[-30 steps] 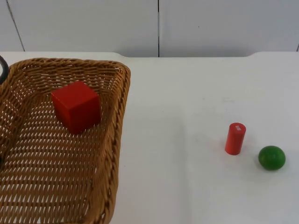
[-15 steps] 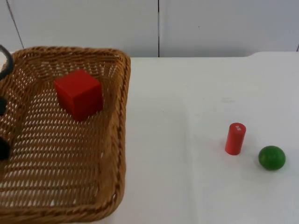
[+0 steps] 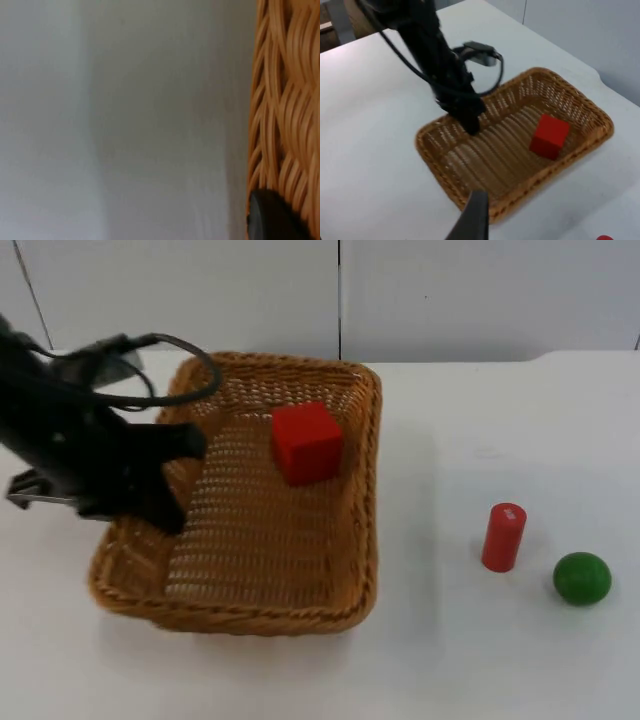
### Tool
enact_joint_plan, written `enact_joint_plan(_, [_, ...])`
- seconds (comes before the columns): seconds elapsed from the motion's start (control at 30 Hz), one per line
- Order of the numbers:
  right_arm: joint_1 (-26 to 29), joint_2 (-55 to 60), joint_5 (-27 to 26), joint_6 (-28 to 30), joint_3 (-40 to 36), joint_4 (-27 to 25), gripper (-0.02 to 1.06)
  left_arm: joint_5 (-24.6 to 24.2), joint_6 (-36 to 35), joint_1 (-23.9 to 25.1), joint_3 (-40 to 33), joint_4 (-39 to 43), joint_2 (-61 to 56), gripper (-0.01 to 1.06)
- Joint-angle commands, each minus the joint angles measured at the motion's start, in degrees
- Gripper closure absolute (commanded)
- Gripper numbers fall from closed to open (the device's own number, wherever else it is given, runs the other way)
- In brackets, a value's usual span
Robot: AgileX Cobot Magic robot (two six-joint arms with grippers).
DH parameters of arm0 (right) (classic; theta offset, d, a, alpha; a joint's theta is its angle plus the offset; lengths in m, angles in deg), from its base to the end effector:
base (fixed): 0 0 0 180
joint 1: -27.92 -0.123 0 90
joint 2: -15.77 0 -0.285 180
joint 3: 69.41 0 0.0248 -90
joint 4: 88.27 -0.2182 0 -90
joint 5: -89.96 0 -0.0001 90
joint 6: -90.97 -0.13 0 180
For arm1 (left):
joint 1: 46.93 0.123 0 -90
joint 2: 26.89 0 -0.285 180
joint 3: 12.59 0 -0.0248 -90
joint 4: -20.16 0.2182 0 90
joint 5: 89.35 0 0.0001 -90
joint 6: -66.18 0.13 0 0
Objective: Pick up the basket with the left hand and place the object to the left of the red cylinder into the basket with the right hand.
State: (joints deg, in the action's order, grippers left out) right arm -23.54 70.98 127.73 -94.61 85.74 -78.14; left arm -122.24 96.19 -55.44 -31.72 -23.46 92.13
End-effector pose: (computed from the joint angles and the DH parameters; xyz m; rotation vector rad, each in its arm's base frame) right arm 0.1124 0.1186 0.3596 -0.8784 1.8771 0.4205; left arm 0.3261 -0.0981 0.1108 0.0779 2.8488 -0.6102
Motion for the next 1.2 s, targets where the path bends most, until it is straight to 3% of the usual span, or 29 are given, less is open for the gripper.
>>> enact_joint_plan(0.0, [-0.1,-0.4,-0.3,-0.2,-0.1,0.2,0.23,0.2,-0.4,-0.7,2.9,-2.5,2.6,1.05])
enact_joint_plan(0.27, [-0.1,-0.4,-0.2,-0.2,-0.4,1.7,0.23,1.8,-0.4,-1.0,7.3,-3.7,9.1,1.05])
enact_joint_plan(0.4, [-0.1,-0.4,-0.7,-0.2,-1.6,1.7,0.23,1.9,-0.3,-1.0,7.3,-3.7,9.5,0.94])
enact_joint_plan(0.53, [-0.1,-0.4,-1.2,-0.2,-2.0,1.7,0.23,1.7,-0.3,-1.0,7.3,-3.5,9.4,0.57])
enact_joint_plan(0.57, [-0.1,-0.4,-1.2,-0.2,-2.0,1.7,0.23,1.7,-0.3,-1.0,7.3,-3.5,9.4,0.57])
enact_joint_plan(0.63, [-0.1,-0.4,-1.4,-0.2,-2.0,1.7,0.23,1.3,0.2,-0.9,7.3,-3.4,9.0,0.36])
enact_joint_plan(0.7, [-0.1,-0.4,-1.4,-0.2,-2.0,1.7,0.23,1.2,0.2,-0.4,7.3,-1.8,8.2,0.23])
enact_joint_plan(0.93, [-0.1,-0.4,-1.5,-0.2,-2.0,2.2,0.23,0.4,-3.3,1.3,7.3,7.9,2.4,0.15])
enact_joint_plan(1.07, [-0.1,-0.4,-1.5,-0.2,-2.0,2.8,0.23,-1.4,-13.8,2.1,7.3,21.0,-5.8,0.15])
enact_joint_plan(1.17, [-0.1,-0.4,-1.5,-0.2,-2.0,3.0,0.23,-3.0,-17.0,2.2,7.3,26.0,-9.6,0.15])
